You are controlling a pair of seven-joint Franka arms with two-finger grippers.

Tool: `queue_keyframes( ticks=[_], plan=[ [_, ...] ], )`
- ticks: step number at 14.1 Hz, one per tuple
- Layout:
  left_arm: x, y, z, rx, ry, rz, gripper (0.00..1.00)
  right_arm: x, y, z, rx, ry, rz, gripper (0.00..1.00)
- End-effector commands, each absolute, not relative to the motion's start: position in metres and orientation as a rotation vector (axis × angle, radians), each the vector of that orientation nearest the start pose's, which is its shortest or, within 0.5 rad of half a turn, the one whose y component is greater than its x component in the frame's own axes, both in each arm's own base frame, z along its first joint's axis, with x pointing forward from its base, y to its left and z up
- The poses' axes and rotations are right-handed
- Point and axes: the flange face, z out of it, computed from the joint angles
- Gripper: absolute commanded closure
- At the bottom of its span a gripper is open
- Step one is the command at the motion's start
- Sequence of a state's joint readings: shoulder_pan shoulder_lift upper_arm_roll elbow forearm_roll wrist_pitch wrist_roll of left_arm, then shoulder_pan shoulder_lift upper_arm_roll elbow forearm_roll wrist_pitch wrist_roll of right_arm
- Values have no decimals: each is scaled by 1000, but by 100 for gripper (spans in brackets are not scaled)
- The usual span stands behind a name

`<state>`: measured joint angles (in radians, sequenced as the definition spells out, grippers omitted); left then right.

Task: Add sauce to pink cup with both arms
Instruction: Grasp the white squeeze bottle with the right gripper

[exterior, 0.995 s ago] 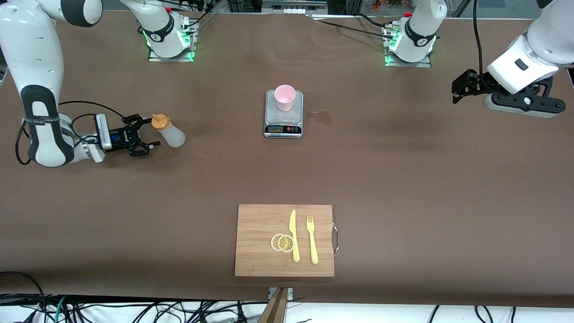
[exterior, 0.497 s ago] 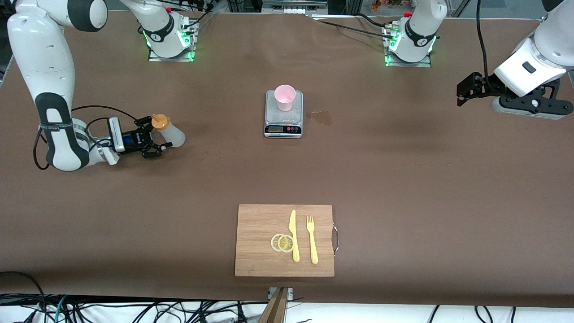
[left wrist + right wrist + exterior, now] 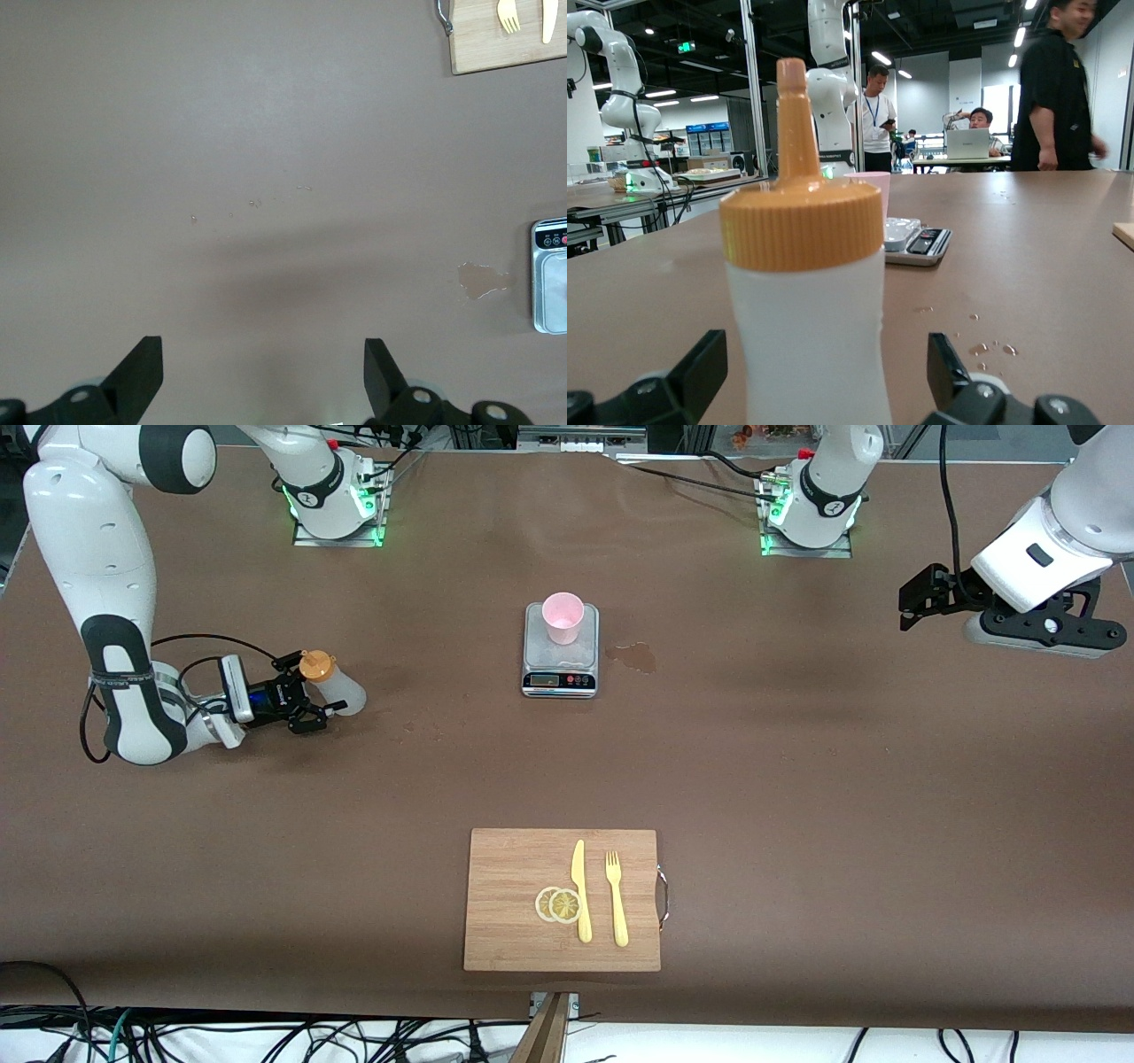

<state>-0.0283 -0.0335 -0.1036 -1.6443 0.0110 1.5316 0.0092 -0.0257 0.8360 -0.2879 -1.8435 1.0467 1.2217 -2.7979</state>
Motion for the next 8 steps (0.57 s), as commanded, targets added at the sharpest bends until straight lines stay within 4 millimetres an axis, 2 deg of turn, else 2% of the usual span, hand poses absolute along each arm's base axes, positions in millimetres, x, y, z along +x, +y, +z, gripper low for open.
queue_keyframes(
  ticks=[1, 3, 6, 8],
  plan=[
    [529, -68, 613, -3115, 241, 119, 0, 491, -46, 87, -831, -1483, -1030, 0],
    [530, -68, 612, -3118, 230, 122, 0, 489, -41, 89, -794, -1474, -1052, 0],
    [530, -70, 613, -3119, 230, 117, 0, 476, -37, 81, -781, -1449, -1065, 0],
    [529, -73, 614, -3120, 237, 117, 0, 475, -31, 79, -768, -1437, -1063, 0]
  ],
)
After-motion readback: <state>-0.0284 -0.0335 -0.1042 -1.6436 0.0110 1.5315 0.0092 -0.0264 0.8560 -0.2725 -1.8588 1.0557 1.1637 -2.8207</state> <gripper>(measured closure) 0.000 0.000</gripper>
